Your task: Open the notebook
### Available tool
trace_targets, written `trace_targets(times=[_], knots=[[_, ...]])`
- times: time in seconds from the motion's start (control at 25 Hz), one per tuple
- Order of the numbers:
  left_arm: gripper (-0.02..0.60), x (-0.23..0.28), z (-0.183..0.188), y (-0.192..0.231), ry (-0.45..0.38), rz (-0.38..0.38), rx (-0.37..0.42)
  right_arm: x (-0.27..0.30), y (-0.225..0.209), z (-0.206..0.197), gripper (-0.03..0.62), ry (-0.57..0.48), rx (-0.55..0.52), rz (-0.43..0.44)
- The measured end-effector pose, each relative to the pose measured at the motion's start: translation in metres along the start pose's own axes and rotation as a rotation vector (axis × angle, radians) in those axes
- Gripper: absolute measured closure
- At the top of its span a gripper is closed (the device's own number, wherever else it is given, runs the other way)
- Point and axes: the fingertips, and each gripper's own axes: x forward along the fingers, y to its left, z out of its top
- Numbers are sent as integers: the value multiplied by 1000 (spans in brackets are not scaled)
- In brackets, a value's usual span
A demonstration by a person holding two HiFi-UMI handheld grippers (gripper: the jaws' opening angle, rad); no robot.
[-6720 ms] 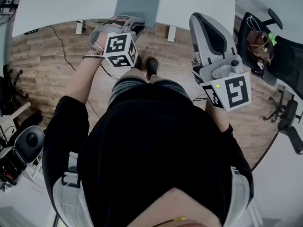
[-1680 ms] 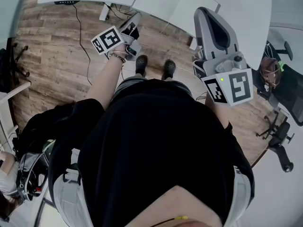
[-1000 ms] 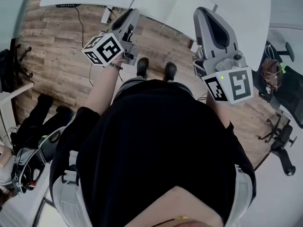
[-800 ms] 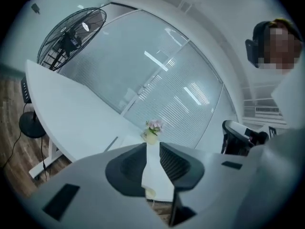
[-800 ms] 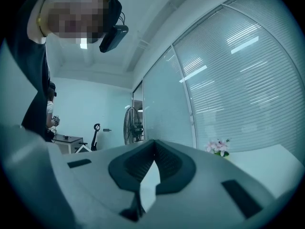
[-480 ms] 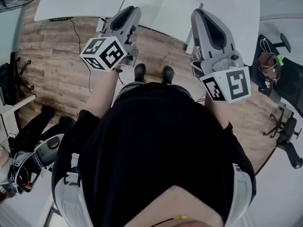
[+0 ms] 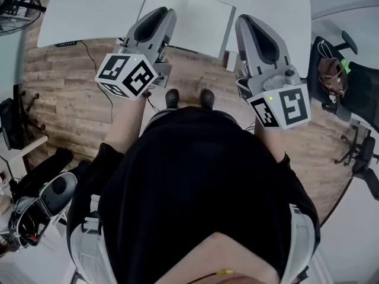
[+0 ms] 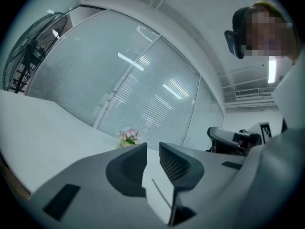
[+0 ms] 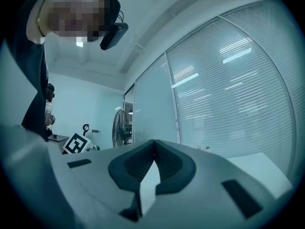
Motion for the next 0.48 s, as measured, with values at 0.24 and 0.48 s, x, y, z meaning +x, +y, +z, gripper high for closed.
trace_targets(times=[0.24,0.48], knots=[[506,18,16,-33,25,-48,195,-5,-17,7,589,-13,-9,-28],[509,26,35,-54,-11,-76,242,-10,-28,11,589,-20,-17,-47]])
